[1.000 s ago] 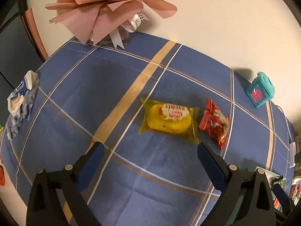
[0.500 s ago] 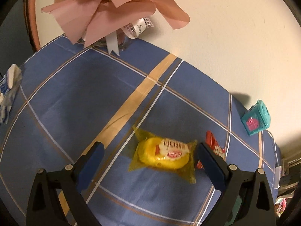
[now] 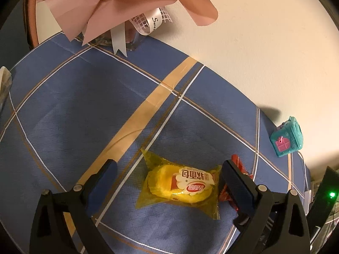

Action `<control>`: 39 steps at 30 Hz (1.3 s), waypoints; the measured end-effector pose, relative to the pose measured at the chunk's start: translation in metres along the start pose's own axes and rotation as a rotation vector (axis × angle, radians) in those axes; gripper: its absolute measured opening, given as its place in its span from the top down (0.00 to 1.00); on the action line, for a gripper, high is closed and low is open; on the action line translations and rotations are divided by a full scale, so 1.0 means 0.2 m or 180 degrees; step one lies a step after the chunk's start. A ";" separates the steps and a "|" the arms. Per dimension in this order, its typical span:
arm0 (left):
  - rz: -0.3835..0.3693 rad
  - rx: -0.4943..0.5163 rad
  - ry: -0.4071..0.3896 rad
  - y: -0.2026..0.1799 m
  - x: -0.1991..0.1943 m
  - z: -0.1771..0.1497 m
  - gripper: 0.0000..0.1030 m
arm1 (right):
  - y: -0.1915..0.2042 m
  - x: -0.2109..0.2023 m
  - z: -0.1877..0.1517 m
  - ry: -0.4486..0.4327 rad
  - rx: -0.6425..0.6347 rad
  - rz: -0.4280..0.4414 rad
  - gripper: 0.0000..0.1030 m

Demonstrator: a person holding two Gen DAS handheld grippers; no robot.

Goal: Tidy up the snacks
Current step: 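Move both tools back from the tray toward the yellow cake and red packet, then grasp the yellow wrapped cake with the left tool while the right tool grasps the red candy packet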

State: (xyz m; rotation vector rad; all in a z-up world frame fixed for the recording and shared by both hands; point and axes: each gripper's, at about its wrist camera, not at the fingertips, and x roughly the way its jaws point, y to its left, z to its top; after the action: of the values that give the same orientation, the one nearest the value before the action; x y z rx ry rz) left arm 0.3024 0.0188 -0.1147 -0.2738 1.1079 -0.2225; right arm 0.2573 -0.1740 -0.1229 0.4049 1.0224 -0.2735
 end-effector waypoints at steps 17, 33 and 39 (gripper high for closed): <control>0.0007 0.0167 0.0166 -0.07 0.10 -0.08 0.04 | -0.08 0.01 -0.03 -0.0033 -0.0077 -0.0096 0.43; -0.0008 0.0244 0.0163 -0.08 0.13 -0.12 0.21 | -0.14 -0.02 0.08 0.0055 -0.0460 -0.0414 0.23; -0.0010 0.0257 0.0148 -0.08 0.12 -0.13 0.21 | -0.11 0.01 0.15 0.0080 -0.0782 -0.0575 0.13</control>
State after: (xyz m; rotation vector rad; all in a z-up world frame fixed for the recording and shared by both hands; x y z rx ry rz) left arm 0.2880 -0.0070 -0.1409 -0.1993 1.1416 -0.2768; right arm 0.2720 -0.2067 -0.1147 0.0937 1.1042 -0.3008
